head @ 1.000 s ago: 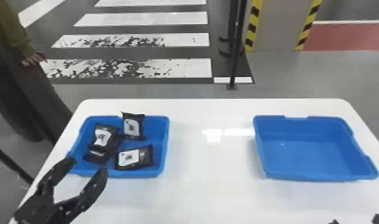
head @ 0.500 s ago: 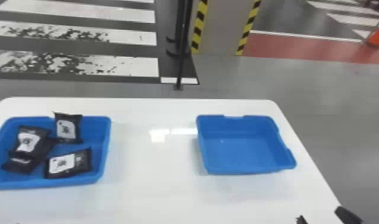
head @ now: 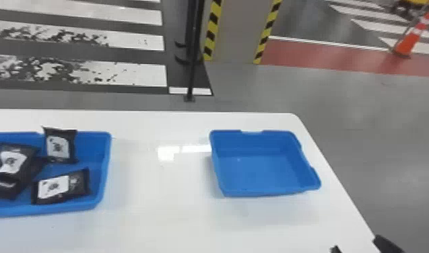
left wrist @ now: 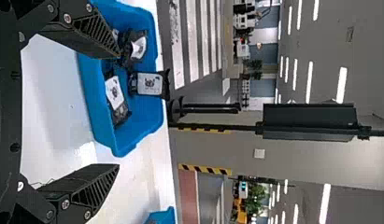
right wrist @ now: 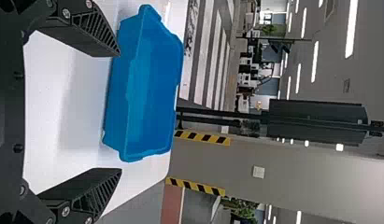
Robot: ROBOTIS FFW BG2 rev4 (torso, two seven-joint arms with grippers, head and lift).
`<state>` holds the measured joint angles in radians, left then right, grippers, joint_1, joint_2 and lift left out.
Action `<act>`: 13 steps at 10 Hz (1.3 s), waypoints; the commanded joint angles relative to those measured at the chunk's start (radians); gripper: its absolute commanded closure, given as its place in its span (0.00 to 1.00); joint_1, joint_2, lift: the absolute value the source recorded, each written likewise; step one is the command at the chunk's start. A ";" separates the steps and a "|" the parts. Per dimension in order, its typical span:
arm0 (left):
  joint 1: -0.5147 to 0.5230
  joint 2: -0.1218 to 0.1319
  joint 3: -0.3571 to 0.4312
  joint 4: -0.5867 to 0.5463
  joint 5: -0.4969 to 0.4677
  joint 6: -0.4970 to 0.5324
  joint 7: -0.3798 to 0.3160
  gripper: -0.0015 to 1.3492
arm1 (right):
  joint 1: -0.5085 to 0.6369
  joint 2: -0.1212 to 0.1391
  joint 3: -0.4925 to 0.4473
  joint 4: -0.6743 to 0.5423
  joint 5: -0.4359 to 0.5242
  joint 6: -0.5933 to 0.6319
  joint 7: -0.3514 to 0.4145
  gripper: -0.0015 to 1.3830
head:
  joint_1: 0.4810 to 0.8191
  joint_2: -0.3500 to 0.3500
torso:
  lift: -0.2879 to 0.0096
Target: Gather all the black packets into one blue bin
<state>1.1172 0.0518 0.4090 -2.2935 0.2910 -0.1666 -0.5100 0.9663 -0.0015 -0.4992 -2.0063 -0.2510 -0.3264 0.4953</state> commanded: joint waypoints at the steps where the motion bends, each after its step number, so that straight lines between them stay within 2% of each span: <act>1: 0.000 -0.003 0.004 0.000 -0.010 0.000 0.002 0.15 | 0.001 0.002 0.001 -0.005 0.004 0.000 -0.003 0.11 | 0.63 0.21 | 0.60; 13: -0.025 -0.001 0.000 0.005 -0.014 0.022 0.002 0.15 | 0.001 0.002 -0.001 -0.027 0.012 0.000 -0.014 0.11 | 0.63 0.23 | 0.60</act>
<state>1.0921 0.0506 0.4088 -2.2886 0.2783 -0.1458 -0.5077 0.9669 -0.0015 -0.5005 -2.0327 -0.2380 -0.3265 0.4816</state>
